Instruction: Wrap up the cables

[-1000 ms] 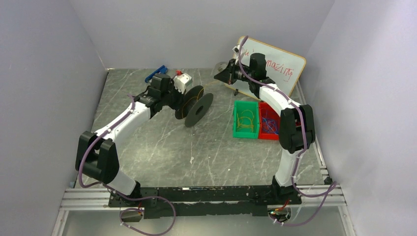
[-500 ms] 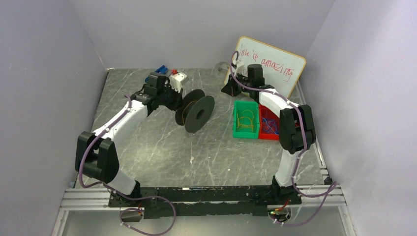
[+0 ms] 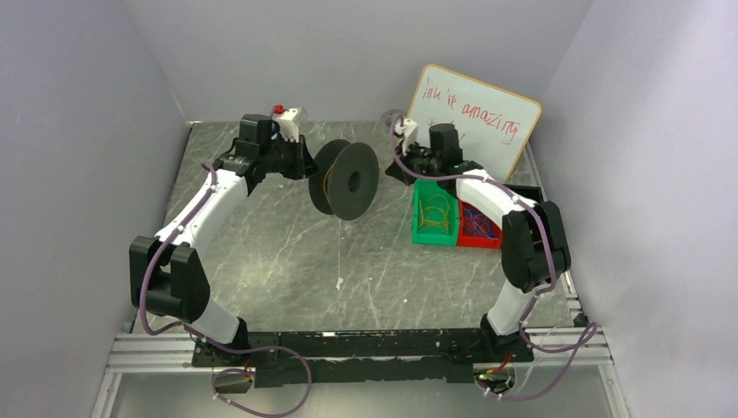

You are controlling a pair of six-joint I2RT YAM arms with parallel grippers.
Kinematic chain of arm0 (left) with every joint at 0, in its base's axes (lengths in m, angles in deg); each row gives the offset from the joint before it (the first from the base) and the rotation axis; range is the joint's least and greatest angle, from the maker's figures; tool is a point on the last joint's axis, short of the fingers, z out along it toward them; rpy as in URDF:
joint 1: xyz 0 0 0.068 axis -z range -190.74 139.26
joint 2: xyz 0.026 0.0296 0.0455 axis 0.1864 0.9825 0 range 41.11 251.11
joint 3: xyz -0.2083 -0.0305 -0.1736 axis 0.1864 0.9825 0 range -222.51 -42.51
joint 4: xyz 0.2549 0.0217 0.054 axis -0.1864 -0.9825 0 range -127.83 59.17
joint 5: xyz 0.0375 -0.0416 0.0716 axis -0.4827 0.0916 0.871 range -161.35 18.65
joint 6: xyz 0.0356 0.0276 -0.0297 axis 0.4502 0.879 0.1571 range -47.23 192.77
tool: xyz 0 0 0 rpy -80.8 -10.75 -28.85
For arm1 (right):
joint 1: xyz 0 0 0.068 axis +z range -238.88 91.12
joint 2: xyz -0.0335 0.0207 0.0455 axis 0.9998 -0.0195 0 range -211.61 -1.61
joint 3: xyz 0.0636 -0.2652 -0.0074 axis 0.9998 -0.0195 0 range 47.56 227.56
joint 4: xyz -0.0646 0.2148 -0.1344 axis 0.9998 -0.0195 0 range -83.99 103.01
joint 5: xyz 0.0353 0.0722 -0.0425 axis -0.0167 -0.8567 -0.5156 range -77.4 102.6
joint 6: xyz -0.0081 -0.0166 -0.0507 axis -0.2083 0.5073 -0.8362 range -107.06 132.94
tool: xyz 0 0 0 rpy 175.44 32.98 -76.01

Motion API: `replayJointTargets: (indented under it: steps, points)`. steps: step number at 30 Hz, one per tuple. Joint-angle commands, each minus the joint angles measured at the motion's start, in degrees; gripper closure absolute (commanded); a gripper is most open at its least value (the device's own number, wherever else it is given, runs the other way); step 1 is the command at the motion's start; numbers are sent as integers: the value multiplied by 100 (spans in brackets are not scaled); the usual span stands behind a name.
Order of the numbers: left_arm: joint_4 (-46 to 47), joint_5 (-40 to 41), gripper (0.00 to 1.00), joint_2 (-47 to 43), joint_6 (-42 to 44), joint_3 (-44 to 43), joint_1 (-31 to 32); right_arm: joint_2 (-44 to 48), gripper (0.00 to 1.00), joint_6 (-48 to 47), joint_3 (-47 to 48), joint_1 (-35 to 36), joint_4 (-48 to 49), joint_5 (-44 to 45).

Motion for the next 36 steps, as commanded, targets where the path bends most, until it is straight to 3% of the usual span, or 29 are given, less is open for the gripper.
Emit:
replayJointTargets:
  steps: [1,10,17,27,36]
  points:
    - [819,-734,97,-3,-790,48,-256,346,100,-1265,-81,541,-267,418]
    - [1307,-1528,97,67,-1377,238,-636,247,100,-2172,-197,861,-651,1043]
    - [1457,-1577,97,-8,-1613,162,-819,210,100,-2746,-197,1159,-1152,1099]
    - [1134,-477,98,-28,-1439,152,-829,494,100,-3029,-187,1870,-1648,510]
    - [885,522,97,-76,-995,329,-334,293,100,-2676,1021,2402,-2161,-85]
